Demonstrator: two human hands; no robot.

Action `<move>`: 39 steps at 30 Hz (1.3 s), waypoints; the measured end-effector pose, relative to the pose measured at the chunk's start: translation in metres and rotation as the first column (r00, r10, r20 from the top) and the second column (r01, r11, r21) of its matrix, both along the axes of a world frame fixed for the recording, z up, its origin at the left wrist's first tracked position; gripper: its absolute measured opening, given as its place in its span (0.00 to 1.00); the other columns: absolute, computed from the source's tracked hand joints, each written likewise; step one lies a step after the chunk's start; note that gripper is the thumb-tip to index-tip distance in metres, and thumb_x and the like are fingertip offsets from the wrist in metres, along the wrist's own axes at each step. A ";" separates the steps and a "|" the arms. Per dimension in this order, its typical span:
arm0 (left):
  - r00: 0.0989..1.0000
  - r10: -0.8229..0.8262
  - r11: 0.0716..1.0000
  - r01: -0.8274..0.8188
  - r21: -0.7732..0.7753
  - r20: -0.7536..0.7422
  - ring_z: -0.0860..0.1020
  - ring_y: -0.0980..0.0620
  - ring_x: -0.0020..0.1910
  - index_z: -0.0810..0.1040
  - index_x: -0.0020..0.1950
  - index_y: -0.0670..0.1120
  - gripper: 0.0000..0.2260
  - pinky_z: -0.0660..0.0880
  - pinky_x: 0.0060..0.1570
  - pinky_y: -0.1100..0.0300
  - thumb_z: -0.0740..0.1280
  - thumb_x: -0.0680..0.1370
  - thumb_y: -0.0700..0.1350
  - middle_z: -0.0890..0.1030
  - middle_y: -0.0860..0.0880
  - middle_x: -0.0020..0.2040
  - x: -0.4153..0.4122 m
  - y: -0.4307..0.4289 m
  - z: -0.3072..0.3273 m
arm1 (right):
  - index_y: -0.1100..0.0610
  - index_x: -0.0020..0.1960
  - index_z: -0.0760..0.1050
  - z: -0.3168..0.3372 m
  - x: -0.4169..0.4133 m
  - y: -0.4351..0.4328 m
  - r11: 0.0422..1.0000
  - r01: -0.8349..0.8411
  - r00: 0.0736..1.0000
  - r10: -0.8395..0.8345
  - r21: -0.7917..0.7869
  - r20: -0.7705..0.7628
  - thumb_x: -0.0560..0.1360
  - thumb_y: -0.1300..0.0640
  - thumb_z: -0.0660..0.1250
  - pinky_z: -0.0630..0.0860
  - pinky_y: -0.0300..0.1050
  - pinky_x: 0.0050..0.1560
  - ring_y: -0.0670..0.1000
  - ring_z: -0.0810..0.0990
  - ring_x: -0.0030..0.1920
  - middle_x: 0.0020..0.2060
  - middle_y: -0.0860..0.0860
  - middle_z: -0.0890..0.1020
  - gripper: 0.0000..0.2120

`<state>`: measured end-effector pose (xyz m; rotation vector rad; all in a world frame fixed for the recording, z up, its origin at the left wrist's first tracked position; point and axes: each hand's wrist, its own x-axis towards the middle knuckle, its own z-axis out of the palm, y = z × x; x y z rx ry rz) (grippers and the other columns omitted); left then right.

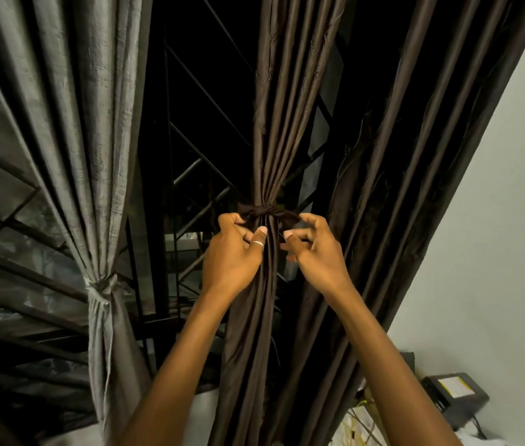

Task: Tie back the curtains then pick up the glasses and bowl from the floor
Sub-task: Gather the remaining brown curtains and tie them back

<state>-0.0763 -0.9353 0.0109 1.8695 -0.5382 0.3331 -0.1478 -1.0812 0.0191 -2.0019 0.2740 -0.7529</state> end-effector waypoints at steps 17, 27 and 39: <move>0.985 0.165 0.974 -0.172 0.147 0.056 0.77 0.66 0.36 0.72 0.45 0.59 0.08 0.69 0.31 0.64 0.64 0.78 0.61 0.79 0.59 0.35 -0.056 -0.116 0.003 | 0.55 0.61 0.75 0.006 -0.029 -0.119 0.941 0.325 0.923 -0.295 -0.091 0.249 0.79 0.50 0.69 0.79 0.42 0.47 0.43 0.81 0.42 0.52 0.49 0.81 0.14; 0.971 0.229 0.968 -0.235 0.092 0.075 0.80 0.62 0.37 0.78 0.47 0.58 0.04 0.81 0.39 0.51 0.66 0.80 0.55 0.82 0.59 0.38 -0.076 -0.138 0.005 | 0.57 0.50 0.77 0.014 -0.003 -0.143 0.933 0.204 0.950 -0.115 -0.296 0.290 0.79 0.56 0.71 0.80 0.48 0.43 0.50 0.81 0.43 0.43 0.50 0.80 0.04; 0.852 0.467 0.861 -0.499 0.101 0.235 0.79 0.55 0.35 0.81 0.46 0.53 0.18 0.72 0.31 0.60 0.64 0.77 0.66 0.80 0.55 0.34 -0.066 -0.154 0.059 | 0.62 0.46 0.80 -0.003 0.000 -0.078 0.982 -0.044 0.927 0.108 -0.183 0.358 0.81 0.56 0.63 0.74 0.40 0.34 0.45 0.78 0.36 0.39 0.51 0.80 0.12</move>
